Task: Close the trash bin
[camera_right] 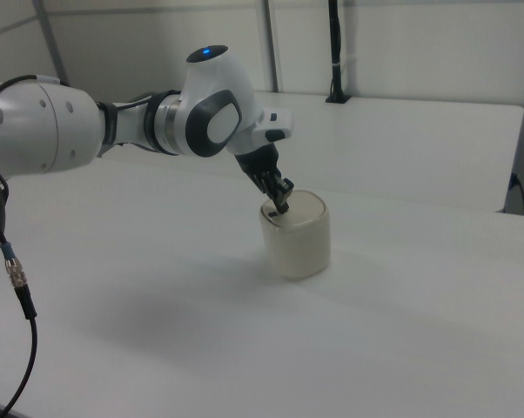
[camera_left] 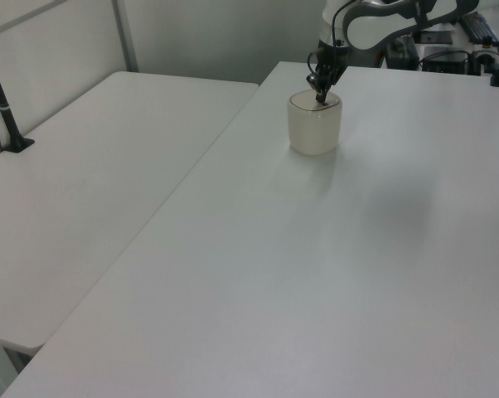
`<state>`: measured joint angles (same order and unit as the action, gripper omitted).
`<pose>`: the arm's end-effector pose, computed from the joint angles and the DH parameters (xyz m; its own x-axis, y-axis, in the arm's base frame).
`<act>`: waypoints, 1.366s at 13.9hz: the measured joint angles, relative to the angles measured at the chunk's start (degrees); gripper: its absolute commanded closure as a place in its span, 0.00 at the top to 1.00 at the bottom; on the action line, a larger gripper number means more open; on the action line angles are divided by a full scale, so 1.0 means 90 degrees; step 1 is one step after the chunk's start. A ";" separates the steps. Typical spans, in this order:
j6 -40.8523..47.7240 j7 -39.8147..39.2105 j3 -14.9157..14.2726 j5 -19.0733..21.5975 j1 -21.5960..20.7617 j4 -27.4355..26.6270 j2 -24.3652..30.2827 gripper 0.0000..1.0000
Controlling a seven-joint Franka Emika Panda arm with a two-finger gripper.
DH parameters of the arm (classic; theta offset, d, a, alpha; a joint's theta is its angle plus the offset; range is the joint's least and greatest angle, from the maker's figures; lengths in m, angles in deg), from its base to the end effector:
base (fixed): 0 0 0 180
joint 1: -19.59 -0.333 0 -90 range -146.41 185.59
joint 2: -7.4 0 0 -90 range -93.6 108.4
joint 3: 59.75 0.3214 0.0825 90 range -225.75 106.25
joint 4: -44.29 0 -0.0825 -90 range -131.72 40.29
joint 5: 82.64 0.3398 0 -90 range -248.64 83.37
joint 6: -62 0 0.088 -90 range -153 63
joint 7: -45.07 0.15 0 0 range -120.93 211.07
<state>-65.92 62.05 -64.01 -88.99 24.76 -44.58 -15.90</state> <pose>0.6650 -0.1108 0.4245 0.8851 -0.3610 0.2936 -0.3908 -0.9192 0.0480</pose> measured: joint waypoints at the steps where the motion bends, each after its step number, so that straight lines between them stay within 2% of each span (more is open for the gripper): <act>1: 0.0004 -0.0001 0.0000 -0.0001 0.0000 0.0000 0.0000 0.00; 14: 0.0058 -0.0005 0.0000 -0.0002 -0.0009 -0.0029 0.0001 0.02; 19: 0.0856 -0.0152 0.0023 -0.0002 -0.0229 0.0115 0.0252 0.03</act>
<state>-58.21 60.68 -63.80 -89.01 22.70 -43.55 -13.64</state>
